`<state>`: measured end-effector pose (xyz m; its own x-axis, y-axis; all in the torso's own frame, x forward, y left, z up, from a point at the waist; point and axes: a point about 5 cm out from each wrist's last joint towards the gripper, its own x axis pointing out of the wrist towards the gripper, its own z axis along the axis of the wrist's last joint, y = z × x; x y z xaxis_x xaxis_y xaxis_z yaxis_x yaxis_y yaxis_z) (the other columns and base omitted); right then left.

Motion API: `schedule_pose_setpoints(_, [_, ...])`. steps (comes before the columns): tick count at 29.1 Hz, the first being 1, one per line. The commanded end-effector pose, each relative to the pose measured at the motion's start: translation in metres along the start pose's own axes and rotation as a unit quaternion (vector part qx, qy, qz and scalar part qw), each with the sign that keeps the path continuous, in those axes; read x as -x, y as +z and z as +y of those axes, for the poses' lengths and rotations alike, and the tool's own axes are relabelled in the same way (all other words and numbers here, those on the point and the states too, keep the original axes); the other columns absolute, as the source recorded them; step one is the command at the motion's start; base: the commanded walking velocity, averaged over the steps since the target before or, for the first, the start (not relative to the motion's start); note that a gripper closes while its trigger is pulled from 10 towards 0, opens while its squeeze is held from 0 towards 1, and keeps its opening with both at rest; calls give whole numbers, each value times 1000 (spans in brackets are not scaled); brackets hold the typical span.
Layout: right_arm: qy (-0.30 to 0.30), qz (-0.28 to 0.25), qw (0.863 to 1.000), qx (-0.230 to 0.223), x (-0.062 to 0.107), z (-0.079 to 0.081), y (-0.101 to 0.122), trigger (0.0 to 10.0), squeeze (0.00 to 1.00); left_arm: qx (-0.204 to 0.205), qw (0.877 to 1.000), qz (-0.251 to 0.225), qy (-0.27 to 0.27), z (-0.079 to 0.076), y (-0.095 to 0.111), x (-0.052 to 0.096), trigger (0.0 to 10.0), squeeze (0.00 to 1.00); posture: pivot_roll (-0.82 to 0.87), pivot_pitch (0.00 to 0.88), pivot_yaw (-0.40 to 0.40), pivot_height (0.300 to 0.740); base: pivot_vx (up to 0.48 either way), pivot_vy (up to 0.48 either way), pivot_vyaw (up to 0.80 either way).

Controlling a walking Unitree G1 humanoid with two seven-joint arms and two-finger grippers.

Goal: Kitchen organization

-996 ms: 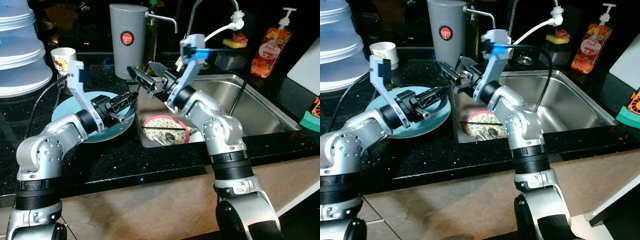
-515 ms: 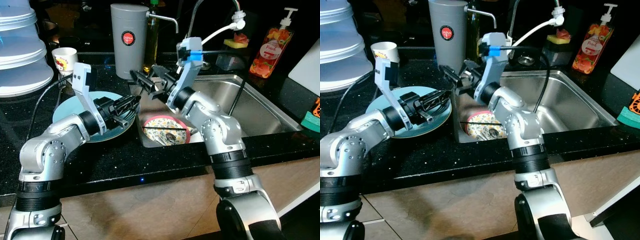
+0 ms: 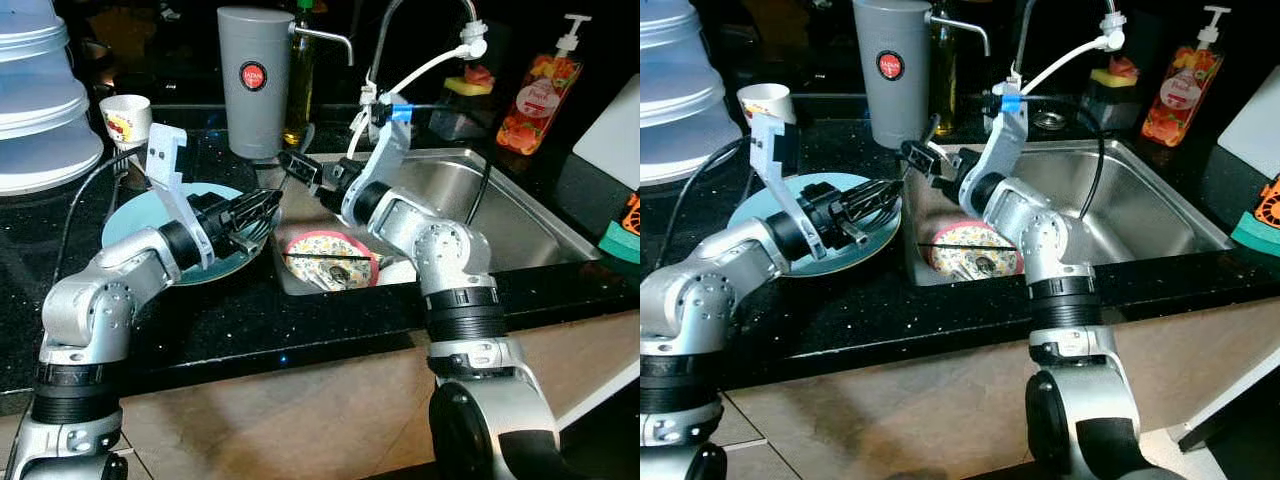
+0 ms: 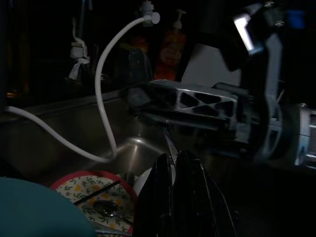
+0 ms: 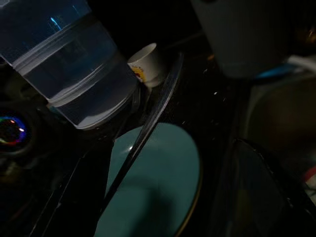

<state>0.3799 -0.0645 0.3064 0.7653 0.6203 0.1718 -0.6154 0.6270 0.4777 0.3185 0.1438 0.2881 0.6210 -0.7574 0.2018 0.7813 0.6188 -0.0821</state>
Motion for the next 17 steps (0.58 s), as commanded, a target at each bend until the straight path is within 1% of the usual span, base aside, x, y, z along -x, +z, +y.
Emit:
schedule_pose_setpoints(1, [2, 4, 1000, -24, -2, 1, 1, 10000, 0, -17, 1000, 7, -17, -5, 1, 1, 0, 0, -30, 91, -49, 740, 0, 0, 0])
schedule_pose_setpoints(6, [1, 4, 999, -38, -2, 1, 3, 10000, 0, -19, 1000, 10, -21, -6, 1, 0, 0, 0, -29, 91, -48, 740, 0, 0, 0])
schedule_pose_setpoints(7, [-2, 2, 999, -45, -2, 0, 4, 588, 0, -21, 1000, 11, -19, -5, 1, 0, 0, 0, -28, 91, -47, 740, 0, 0, 0])
schedule_pose_setpoints(8, [-3, 1, 999, -50, -1, 0, 5, 0, 0, -22, 1000, 11, -19, -5, 1, 0, 0, 0, -28, 91, -47, 740, 0, 0, 0])
schedule_pose_setpoints(11, [-6, -5, 998, -61, 0, -2, 6, 0, 0, -23, 1000, 11, -18, -4, 1, 1, 0, 0, -27, 91, -46, 740, 0, 0, 0])
schedule_pose_setpoints(17, [-12, -11, 998, -66, 1, -4, 8, 0, 0, -27, 999, 13, -11, -3, 1, 1, 0, 0, -27, 91, -46, 740, 0, 0, 0])
